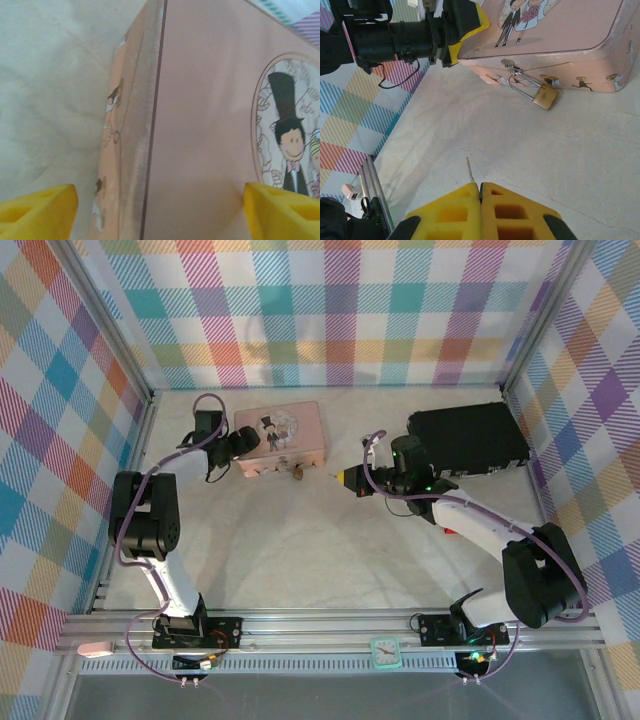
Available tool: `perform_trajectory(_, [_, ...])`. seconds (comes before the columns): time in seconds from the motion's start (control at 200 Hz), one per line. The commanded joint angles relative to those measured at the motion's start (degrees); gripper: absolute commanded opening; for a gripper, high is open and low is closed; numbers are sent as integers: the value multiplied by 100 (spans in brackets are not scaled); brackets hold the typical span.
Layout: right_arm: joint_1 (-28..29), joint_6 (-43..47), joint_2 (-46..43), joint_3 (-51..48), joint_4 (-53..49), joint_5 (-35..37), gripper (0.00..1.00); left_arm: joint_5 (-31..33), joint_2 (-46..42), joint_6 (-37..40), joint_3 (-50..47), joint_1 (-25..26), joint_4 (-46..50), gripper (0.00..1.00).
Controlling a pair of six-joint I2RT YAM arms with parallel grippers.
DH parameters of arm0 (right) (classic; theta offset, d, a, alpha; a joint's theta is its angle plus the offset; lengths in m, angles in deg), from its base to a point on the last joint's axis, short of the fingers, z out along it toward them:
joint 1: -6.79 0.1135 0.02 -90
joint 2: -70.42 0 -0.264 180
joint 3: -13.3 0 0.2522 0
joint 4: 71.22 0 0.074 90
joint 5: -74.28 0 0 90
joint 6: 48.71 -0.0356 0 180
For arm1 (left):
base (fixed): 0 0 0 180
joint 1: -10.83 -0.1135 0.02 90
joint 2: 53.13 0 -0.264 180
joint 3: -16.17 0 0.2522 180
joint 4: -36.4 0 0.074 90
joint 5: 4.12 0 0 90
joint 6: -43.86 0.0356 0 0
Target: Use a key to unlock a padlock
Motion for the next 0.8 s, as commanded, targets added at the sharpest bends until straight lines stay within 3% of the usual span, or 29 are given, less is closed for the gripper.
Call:
perform_trajectory(0.0, [-17,68,-242,-74,54,-3,0,721,-648,76,-120,43,1377,89])
perform_trajectory(0.12, [-12,67,-392,-213,108,113,0,969,-1422,-12,-213,128,1590,91])
perform_trajectory(0.265, [-16,80,-420,-316,120,183,0,1518,-2214,-394,-768,698,1640,91])
perform_trajectory(0.43, [-16,57,-448,-463,233,331,0,2767,-2627,-1050,-1431,2123,1486,91])
perform_trajectory(0.575, [-12,23,-523,-583,355,355,0,3820,-2107,-1700,-1389,3183,1366,91])
perform_trajectory(0.795, [-16,76,-784,-808,365,417,0,4280,-305,-2130,-145,3689,1524,92])
